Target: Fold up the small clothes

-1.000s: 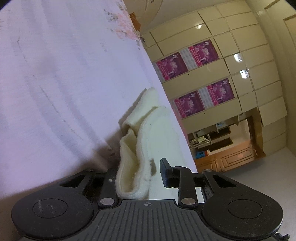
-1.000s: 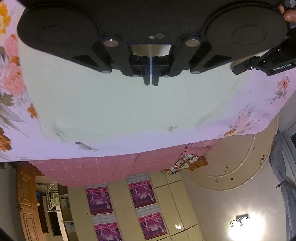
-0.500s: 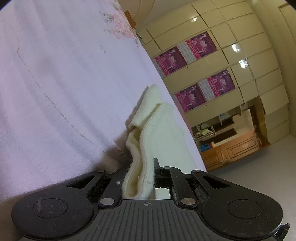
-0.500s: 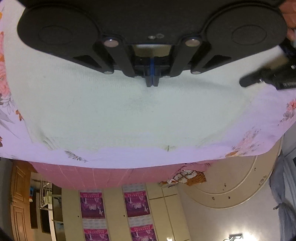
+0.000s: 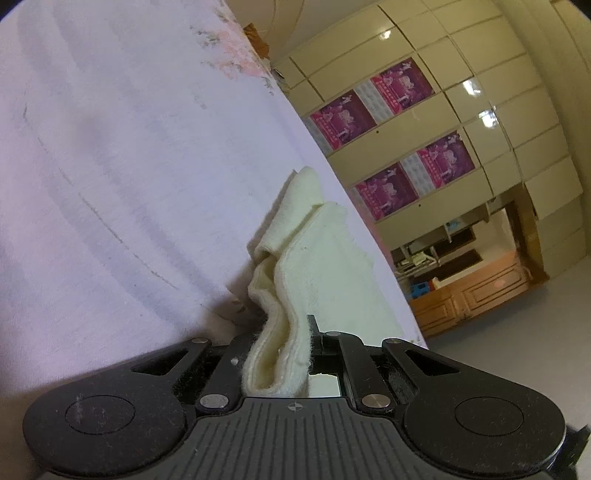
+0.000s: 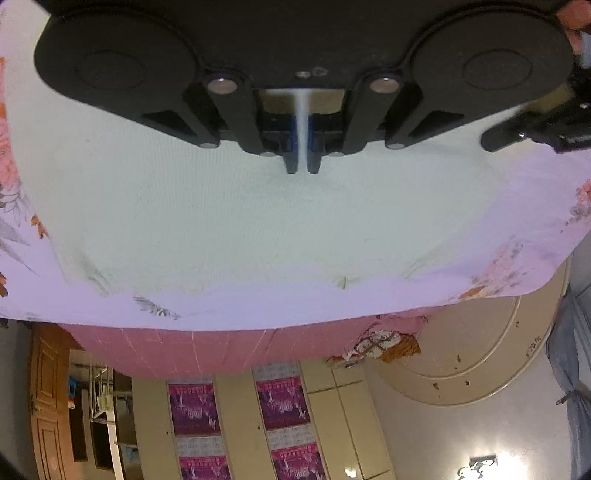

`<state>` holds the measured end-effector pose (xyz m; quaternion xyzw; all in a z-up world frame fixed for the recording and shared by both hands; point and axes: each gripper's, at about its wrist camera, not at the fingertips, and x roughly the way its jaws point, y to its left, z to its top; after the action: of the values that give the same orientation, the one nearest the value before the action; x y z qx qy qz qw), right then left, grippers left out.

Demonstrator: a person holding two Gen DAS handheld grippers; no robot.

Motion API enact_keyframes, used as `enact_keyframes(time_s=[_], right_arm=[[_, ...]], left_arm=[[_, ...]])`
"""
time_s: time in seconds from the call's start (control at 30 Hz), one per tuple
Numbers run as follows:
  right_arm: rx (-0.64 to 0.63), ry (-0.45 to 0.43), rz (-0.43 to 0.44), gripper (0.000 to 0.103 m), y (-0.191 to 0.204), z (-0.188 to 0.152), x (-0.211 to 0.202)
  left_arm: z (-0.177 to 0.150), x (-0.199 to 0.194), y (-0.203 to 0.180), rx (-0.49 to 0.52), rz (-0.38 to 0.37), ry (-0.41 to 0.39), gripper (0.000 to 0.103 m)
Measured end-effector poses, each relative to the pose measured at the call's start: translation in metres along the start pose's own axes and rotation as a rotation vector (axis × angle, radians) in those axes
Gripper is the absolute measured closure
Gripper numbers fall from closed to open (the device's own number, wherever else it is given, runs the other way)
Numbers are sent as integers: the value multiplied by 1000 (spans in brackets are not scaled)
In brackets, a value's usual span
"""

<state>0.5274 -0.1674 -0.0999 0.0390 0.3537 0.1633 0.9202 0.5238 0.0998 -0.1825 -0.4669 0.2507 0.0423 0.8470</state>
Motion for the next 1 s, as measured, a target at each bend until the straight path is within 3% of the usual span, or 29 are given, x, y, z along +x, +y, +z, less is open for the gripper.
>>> enact_keyframes(time_s=[0.27, 0.47, 0.6, 0.77, 0.8, 0.83, 1.0], right_arm=[[-45, -8, -28, 99, 8, 0, 5], [18, -9, 9, 99, -3, 0, 3], [54, -15, 35, 100, -9, -2, 4], [138, -23, 71, 101, -22, 0, -2], [168, -72, 61, 99, -29, -1, -14], [189, -118, 55, 91, -34, -2, -24], [367, -200, 54, 89, -92, -14, -74]], left_arm=[[5, -8, -7, 61, -2, -4, 96], [12, -15, -19, 97, -19, -3, 96], [16, -26, -61, 221, -57, -8, 96], [7, -30, -129, 437, -88, 55, 96], [1, -30, -143, 485, -92, 69, 96], [-5, -29, -156, 532, -92, 82, 96], [-48, -18, -207, 687, -88, 157, 96]])
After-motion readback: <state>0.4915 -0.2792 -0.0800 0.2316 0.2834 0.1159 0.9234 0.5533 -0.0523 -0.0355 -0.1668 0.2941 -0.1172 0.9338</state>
